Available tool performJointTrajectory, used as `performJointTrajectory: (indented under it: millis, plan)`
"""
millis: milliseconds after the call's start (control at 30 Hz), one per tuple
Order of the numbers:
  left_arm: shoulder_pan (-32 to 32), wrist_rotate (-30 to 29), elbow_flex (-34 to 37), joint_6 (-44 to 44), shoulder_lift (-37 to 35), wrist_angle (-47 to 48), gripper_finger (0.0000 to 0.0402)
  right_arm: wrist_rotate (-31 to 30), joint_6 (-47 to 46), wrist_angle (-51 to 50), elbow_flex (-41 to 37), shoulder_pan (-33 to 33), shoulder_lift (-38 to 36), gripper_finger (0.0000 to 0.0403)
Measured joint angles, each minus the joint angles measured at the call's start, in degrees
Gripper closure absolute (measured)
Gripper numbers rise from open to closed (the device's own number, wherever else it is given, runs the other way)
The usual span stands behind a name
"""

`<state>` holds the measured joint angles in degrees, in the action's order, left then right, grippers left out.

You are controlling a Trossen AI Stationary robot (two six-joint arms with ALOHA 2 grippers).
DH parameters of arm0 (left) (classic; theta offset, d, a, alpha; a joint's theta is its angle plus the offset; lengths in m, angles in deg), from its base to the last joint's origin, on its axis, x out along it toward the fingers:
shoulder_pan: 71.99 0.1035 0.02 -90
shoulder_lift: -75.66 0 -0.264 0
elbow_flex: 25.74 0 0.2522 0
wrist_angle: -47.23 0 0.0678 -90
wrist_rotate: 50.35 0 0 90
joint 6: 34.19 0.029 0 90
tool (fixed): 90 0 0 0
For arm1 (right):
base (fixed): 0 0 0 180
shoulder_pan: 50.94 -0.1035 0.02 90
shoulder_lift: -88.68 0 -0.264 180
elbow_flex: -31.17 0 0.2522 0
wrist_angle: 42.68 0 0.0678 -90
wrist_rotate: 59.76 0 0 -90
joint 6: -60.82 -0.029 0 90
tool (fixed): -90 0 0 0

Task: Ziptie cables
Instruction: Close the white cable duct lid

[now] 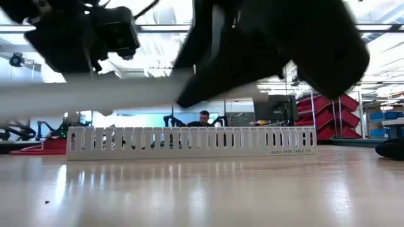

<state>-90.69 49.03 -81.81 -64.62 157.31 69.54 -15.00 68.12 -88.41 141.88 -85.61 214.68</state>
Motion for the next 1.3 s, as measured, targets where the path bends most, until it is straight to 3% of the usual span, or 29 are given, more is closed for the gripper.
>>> performJointTrajectory:
  millis: [167,433,633,867,1300]
  plan:
    - [4.2,15.2,-2.2,1.0,0.0,-0.6,0.0177,-8.1,6.3,-0.1,1.4,-2.1,-0.1,0.0189]
    - [5.5,25.1,-3.7,-6.9,0.0,-1.6,0.0111,-15.8,14.2,-0.6,1.2,-3.6,0.3,0.0192]
    - [5.5,29.8,-3.4,-13.3,0.2,-7.8,0.0072,-25.8,25.2,0.3,1.2,-3.6,1.6,0.0196]
    - [5.5,33.6,-3.3,-18.6,2.5,-12.0,0.0067,-33.7,35.5,1.2,1.1,-3.3,1.7,0.0196]
    - [5.6,33.3,-3.9,-14.6,6.5,-15.0,0.0068,-37.1,32.8,1.3,1.1,-2.9,1.7,0.0197]
